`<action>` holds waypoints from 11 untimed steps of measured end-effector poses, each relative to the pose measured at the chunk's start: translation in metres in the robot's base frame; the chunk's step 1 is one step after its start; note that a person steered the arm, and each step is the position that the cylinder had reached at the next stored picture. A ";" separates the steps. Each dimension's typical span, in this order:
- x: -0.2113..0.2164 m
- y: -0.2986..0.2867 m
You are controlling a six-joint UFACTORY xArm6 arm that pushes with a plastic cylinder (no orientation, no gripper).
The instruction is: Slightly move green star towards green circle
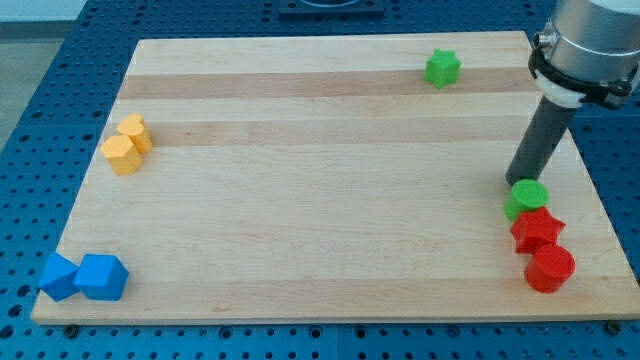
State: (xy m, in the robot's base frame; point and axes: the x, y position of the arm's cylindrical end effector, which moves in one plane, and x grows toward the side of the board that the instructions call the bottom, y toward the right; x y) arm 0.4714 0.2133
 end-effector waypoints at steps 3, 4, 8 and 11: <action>-0.110 0.019; -0.184 0.020; -0.241 -0.079; -0.200 -0.059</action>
